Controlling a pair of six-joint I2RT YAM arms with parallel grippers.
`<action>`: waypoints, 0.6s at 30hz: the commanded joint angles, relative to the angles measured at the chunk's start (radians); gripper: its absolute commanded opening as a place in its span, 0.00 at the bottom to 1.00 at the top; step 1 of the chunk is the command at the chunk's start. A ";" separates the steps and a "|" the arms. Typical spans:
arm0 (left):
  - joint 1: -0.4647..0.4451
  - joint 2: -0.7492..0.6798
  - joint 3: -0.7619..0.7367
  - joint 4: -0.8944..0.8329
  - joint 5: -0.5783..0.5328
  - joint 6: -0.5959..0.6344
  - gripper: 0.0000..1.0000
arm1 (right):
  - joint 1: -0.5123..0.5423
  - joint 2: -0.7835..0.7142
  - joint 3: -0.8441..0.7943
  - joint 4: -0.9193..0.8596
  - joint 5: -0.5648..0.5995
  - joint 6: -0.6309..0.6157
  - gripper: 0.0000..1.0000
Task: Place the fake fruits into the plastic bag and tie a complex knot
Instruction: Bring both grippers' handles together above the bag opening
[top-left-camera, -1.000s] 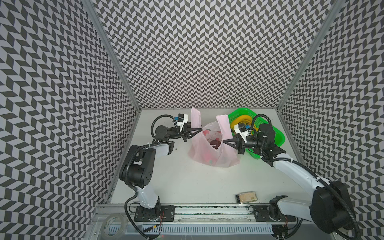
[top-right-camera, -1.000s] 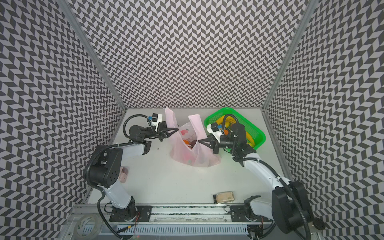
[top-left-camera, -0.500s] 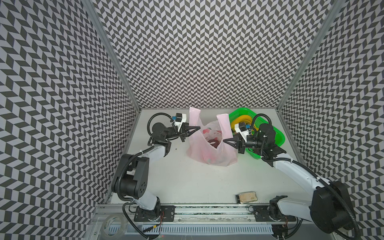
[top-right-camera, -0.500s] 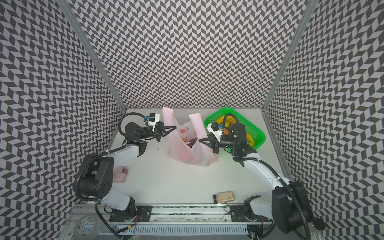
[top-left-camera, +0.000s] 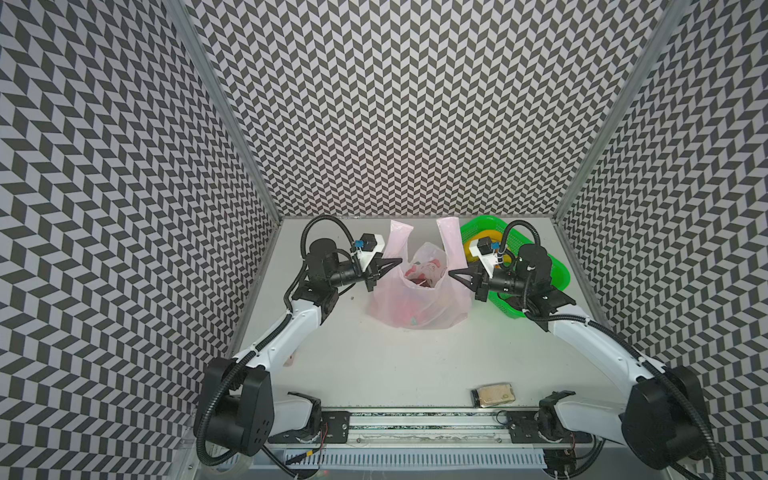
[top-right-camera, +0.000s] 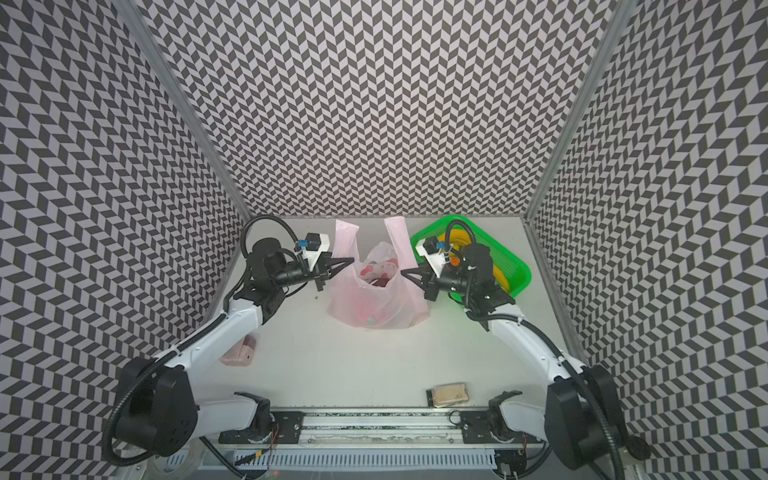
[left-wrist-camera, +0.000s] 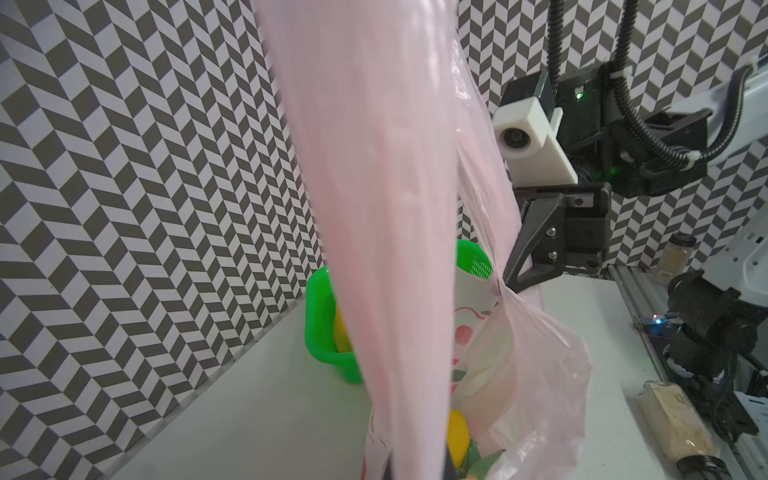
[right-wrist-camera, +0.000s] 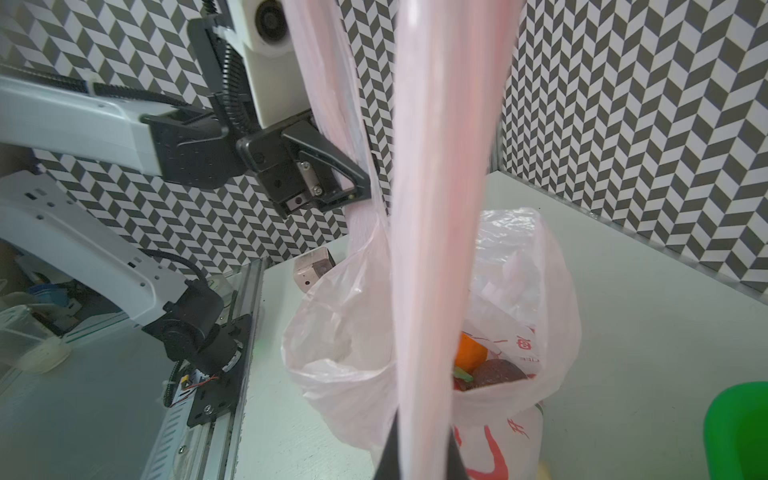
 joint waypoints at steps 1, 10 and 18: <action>-0.025 -0.050 0.031 -0.153 -0.059 0.131 0.00 | -0.003 -0.036 0.046 -0.025 0.081 -0.051 0.00; -0.155 -0.019 0.144 -0.473 -0.190 0.347 0.00 | -0.004 0.008 0.120 -0.199 0.042 -0.261 0.00; -0.214 0.011 0.240 -0.665 -0.267 0.440 0.00 | -0.003 0.046 0.158 -0.306 0.015 -0.381 0.00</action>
